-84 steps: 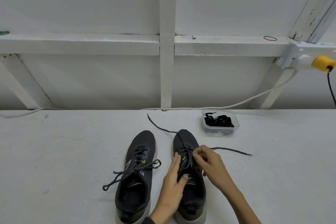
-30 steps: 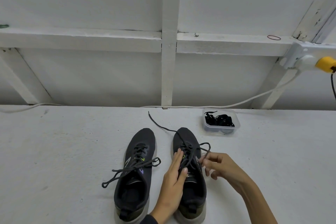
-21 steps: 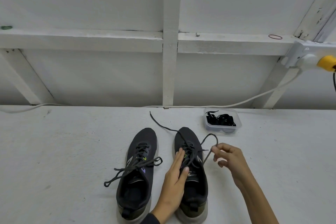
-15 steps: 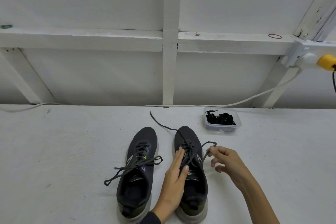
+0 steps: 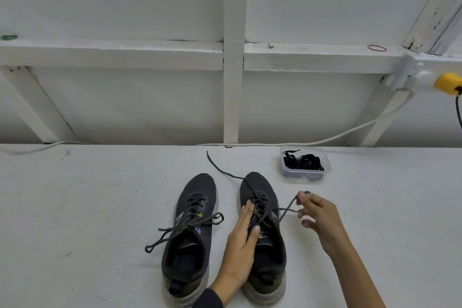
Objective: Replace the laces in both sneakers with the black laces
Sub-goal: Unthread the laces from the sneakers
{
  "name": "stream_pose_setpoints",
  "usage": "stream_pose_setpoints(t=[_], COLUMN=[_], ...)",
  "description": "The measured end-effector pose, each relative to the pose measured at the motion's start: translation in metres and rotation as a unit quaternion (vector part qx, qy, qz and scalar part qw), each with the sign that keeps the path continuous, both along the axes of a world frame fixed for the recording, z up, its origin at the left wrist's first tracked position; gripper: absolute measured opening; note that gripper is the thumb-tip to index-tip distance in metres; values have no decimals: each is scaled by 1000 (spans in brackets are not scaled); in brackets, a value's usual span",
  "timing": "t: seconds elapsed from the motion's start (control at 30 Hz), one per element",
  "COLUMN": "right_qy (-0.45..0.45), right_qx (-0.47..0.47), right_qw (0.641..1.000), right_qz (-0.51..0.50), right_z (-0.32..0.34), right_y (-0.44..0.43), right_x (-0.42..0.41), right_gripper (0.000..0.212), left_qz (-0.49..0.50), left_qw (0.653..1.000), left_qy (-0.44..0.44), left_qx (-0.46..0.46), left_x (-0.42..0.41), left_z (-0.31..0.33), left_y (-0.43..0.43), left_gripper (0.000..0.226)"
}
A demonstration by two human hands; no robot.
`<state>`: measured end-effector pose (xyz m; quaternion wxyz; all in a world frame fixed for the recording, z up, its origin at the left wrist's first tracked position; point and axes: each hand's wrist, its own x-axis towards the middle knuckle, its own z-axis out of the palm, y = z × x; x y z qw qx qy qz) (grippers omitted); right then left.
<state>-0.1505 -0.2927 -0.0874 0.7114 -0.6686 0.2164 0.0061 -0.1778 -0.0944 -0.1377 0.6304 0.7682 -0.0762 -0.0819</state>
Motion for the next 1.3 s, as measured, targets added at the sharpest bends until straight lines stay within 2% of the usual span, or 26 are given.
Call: stream_pose_setpoints(t=[0.1,0.17,0.27,0.37,0.43,0.57,0.67,0.77,0.83,0.9,0.97,1.03,1.1,1.13,1.3], right_qy=[53,58,25,-17,-28,-14,14,33,17,-19,-59,-77,-71,-71,-69], right_qx=[-29,-48,-65,-15,4,-32,-70,-67,-54,-74,-93,-86,-68,-59,-62], right_qw=[985,973,982,1000,999,999,997,996,995,993,992,992,994,995,994], right_qz=[161,218,175,20,-29,8,-1,41,79,90,64,49,46,48,59], right_z=[2,2,3,3,5,3,-3,-5,-6,-11,-21,-27,-30,-32,-38], right_y=[9,13,13,5,-5,-15,-11,1,16,34,47,58,64,66,73], right_x=[-9,-13,-11,-3,0,-3,-9,-17,-24,-30,-35,-37,-39,-40,-43], right_gripper=[23,22,17,19,20,23,33,38,33,19,8,19,36,37,49], left_qz=[5,4,1,4,9,8,15,42,74,102,112,103,84,75,61], left_qw=[1000,1000,1000,1000,1000,1000,1000,998,994,991,991,994,996,996,973], left_qy=[-3,-4,-3,0,3,4,-2,-12,-18,-32,-38,-29,-22,-23,-63], left_qx=[3,4,3,-2,-5,-4,-14,-45,-75,-86,-61,-28,15,40,213], left_x=[0,0,0,-1,-1,-2,-3,-7,-7,-4,1,8,14,17,34], left_z=[0,0,2,2,1,3,4,5,7,10,11,13,13,14,18], left_y=[0,0,0,2,3,1,1,4,7,8,10,11,13,15,14], left_gripper=[49,49,48,48,48,48,47,39,33,16,11,5,23,26,15])
